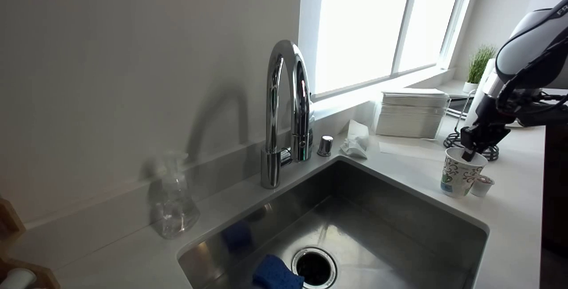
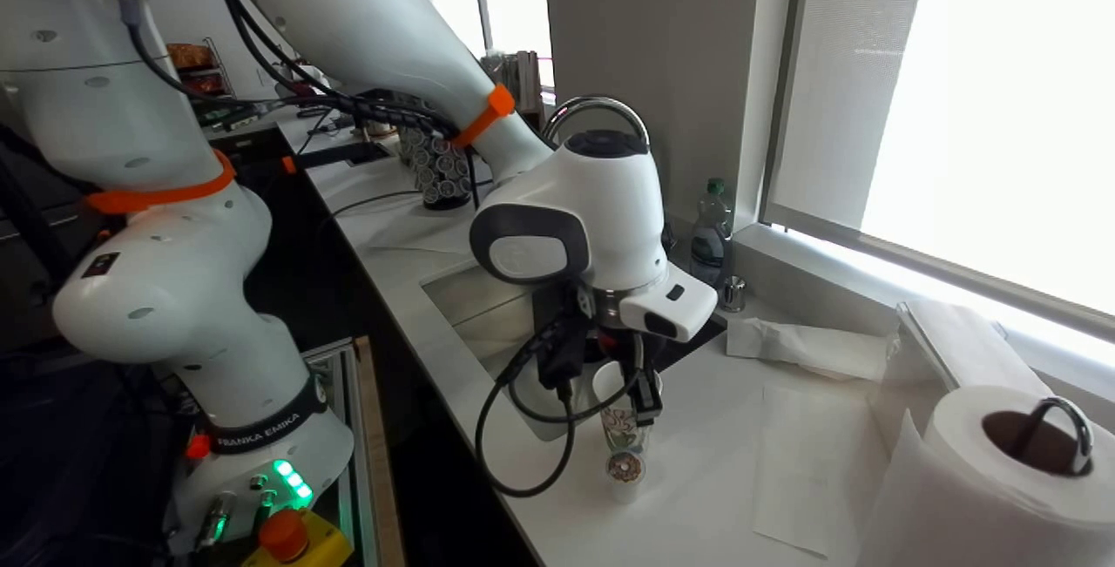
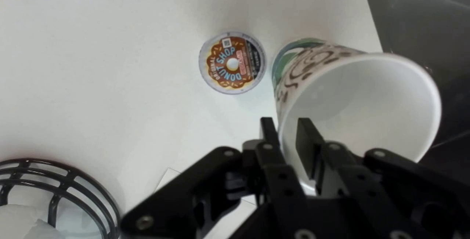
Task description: Pour the water in the cup into the sink
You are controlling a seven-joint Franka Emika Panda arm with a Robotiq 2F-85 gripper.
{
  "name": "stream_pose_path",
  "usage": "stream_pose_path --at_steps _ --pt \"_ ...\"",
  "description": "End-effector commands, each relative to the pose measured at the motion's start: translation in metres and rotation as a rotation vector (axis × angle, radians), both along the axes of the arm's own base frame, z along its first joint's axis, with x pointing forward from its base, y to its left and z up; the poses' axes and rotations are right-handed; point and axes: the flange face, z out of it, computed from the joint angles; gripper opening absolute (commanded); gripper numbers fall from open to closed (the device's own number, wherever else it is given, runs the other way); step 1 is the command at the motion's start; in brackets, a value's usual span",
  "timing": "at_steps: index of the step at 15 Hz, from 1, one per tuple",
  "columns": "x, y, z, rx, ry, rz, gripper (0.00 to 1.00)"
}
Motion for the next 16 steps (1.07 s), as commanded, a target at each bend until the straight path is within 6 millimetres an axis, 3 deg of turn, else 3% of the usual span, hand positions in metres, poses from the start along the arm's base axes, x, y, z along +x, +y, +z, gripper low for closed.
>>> stream_pose_path --at_steps 1,6,16 --pt "0.002 0.003 0.004 -0.004 -0.017 0.001 0.0" --pt "0.013 0.027 0.036 -0.037 -0.055 0.001 0.01" --pt "0.037 0.123 0.1 -0.332 -0.123 -0.051 0.01"
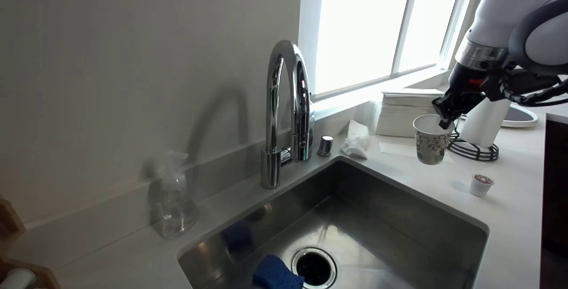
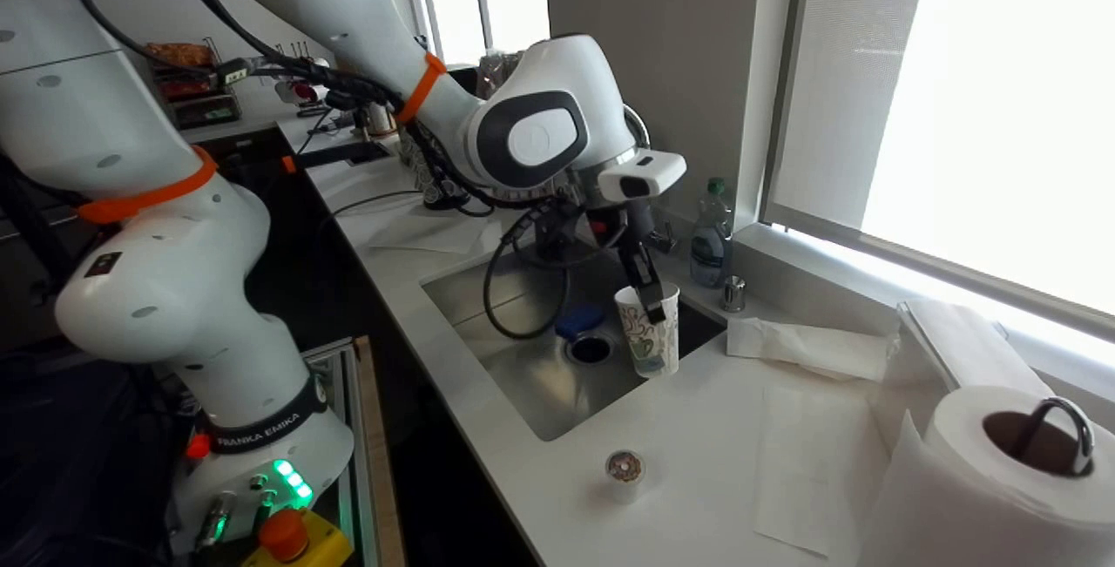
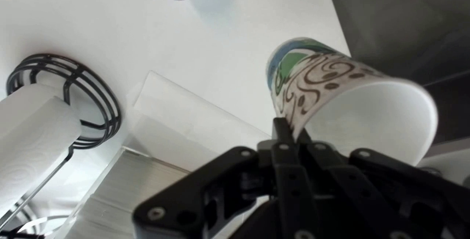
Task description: Pour the water in the cup into the sink
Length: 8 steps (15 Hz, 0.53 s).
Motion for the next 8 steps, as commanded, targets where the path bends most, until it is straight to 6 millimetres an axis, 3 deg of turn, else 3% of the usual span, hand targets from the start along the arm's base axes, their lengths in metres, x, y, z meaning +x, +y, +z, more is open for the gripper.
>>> stream_pose_path --at_steps 1,6,7,8 --pt "-0.008 0.038 0.026 -0.134 -0.013 -0.071 0.01" --pt "-0.013 0.1 0.03 -0.264 -0.083 -0.029 0.01" --pt "-0.013 0.104 0.031 -0.244 -0.116 -0.039 0.01" --pt "-0.004 0.097 0.027 -0.224 -0.071 -0.026 0.04"
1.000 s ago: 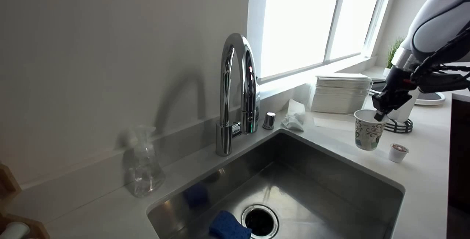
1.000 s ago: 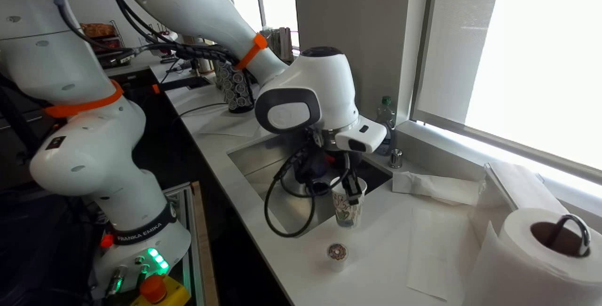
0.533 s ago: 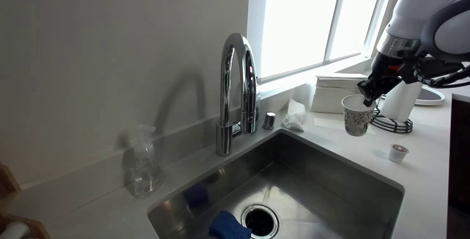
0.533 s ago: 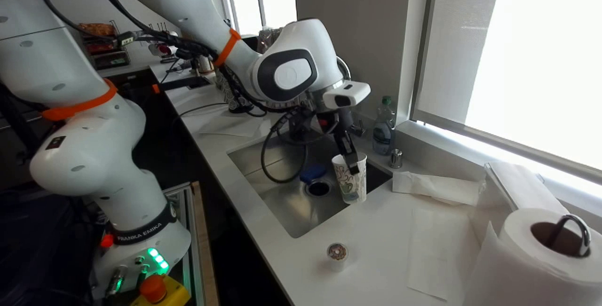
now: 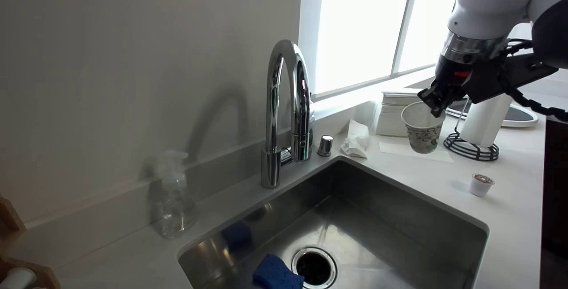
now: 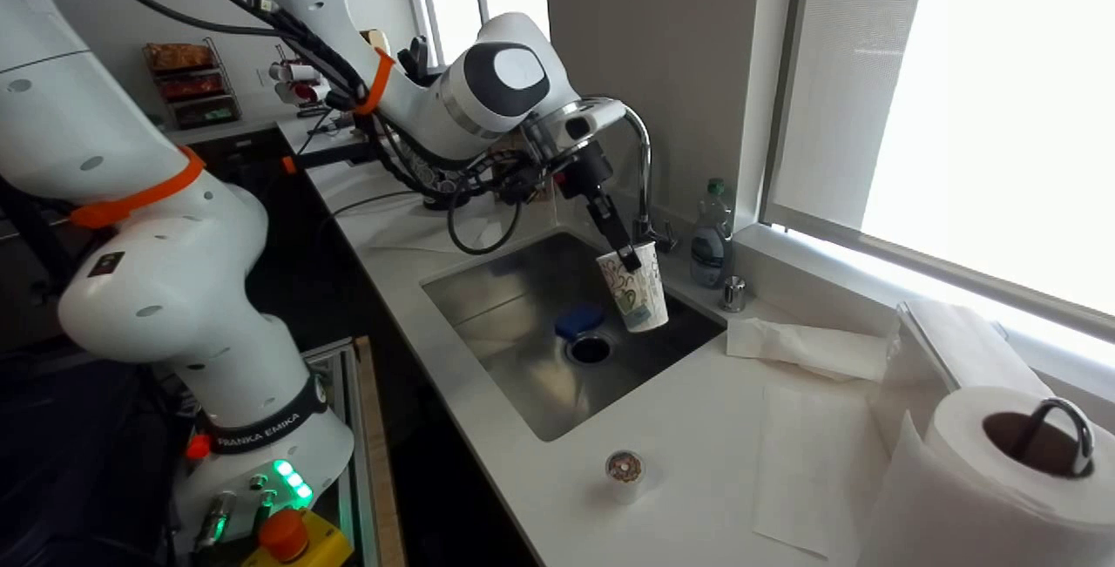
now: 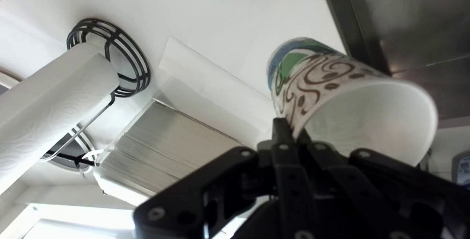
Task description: Pour the water in the cup into the sink
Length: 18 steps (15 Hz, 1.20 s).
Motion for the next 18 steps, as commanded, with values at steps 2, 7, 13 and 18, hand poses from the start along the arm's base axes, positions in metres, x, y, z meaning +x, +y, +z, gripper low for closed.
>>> stream_pose_path --at_steps 2,7,13,18 --pt "-0.001 0.007 0.003 -0.005 -0.019 -0.002 0.04" --pt "0.008 0.015 0.004 -0.088 -0.041 0.0 0.01" --pt "0.031 0.063 -0.027 -0.259 -0.02 -0.008 0.01" --pt "0.043 0.093 -0.047 -0.418 -0.048 -0.068 0.01"
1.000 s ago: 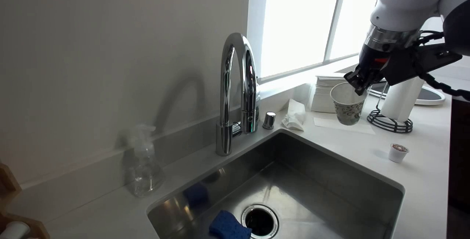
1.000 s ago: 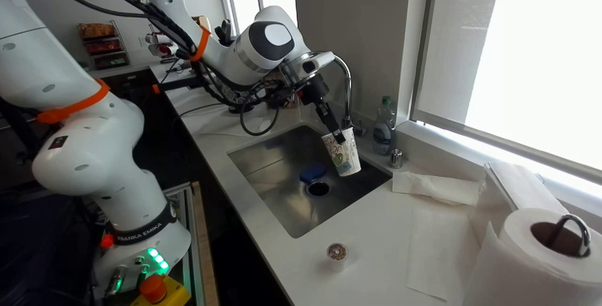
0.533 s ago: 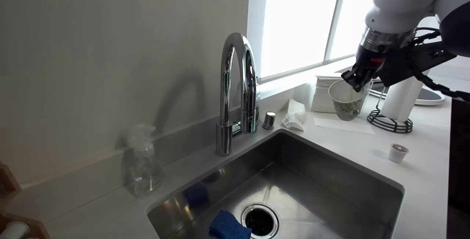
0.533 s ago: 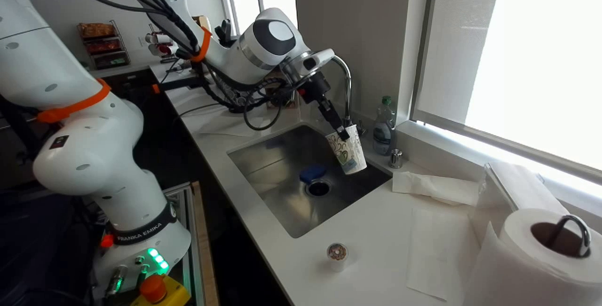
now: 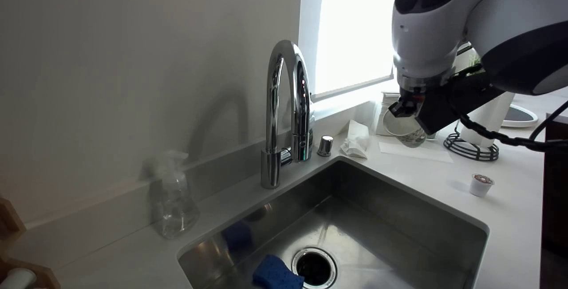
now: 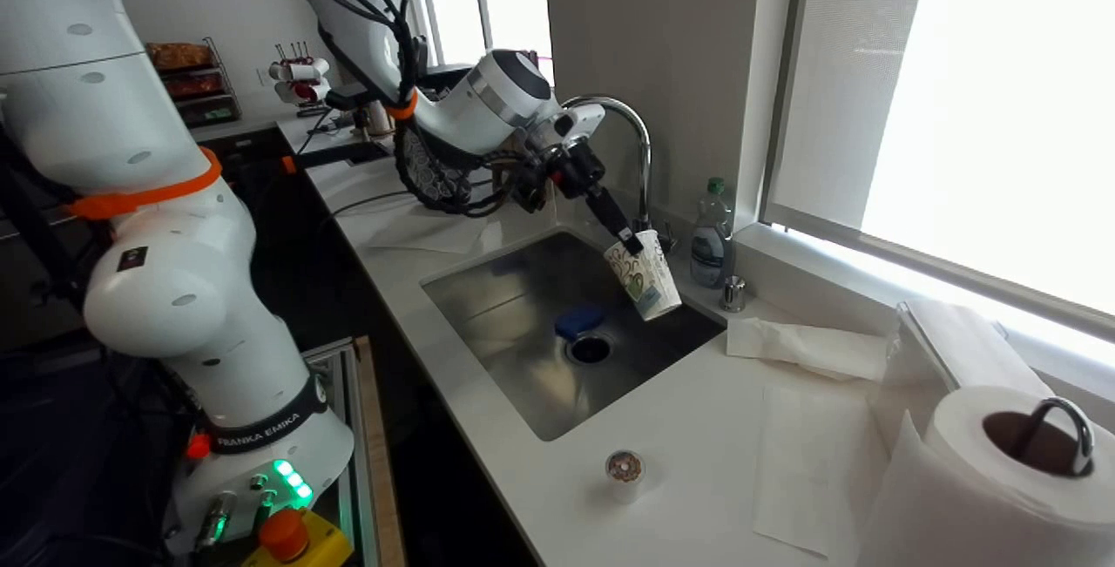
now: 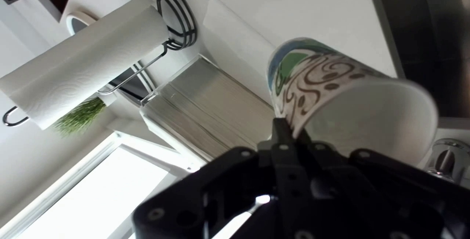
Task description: Pour the water in the cup into the sink
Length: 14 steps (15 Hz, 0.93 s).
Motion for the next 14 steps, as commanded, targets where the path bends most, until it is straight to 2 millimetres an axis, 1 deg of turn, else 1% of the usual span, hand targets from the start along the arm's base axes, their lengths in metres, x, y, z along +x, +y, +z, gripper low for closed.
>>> stream_pose_path --at_steps 1,5,9,11,12,13,14 --pt "0.014 0.019 -0.014 -0.103 -0.034 -0.028 0.01" --pt "0.023 0.033 -0.031 -0.255 0.003 -0.031 0.01" --pt "0.031 0.045 -0.039 -0.392 0.037 -0.023 0.01" --pt "0.036 0.054 -0.043 -0.464 0.044 -0.011 0.01" --pt "0.037 0.058 -0.043 -0.482 0.048 0.001 0.01" --pt "0.029 0.048 -0.04 -0.42 0.046 -0.02 0.01" --pt "0.031 0.051 -0.042 -0.425 0.048 -0.016 0.04"
